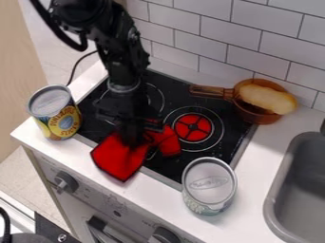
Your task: Moved the red cloth below the left and right burners above the two red knobs
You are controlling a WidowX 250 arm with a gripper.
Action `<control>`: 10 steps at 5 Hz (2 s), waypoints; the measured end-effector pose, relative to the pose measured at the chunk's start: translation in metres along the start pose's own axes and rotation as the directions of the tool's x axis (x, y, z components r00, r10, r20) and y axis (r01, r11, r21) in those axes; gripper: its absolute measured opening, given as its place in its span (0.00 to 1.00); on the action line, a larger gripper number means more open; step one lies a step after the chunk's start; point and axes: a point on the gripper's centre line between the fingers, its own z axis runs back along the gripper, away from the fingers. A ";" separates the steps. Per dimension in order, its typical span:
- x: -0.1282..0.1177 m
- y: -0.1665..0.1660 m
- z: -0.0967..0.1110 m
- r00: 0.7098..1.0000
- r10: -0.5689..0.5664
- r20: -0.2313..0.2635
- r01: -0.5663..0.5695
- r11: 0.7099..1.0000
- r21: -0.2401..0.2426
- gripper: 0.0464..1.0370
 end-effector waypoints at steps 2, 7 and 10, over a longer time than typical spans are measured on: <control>-0.015 0.003 -0.001 1.000 0.019 -0.007 -0.019 1.000 0.013 0.02; -0.005 -0.004 0.015 0.998 0.058 0.025 -0.058 0.998 -0.005 0.96; 0.012 -0.013 0.047 0.993 0.092 0.076 -0.087 0.994 -0.060 0.96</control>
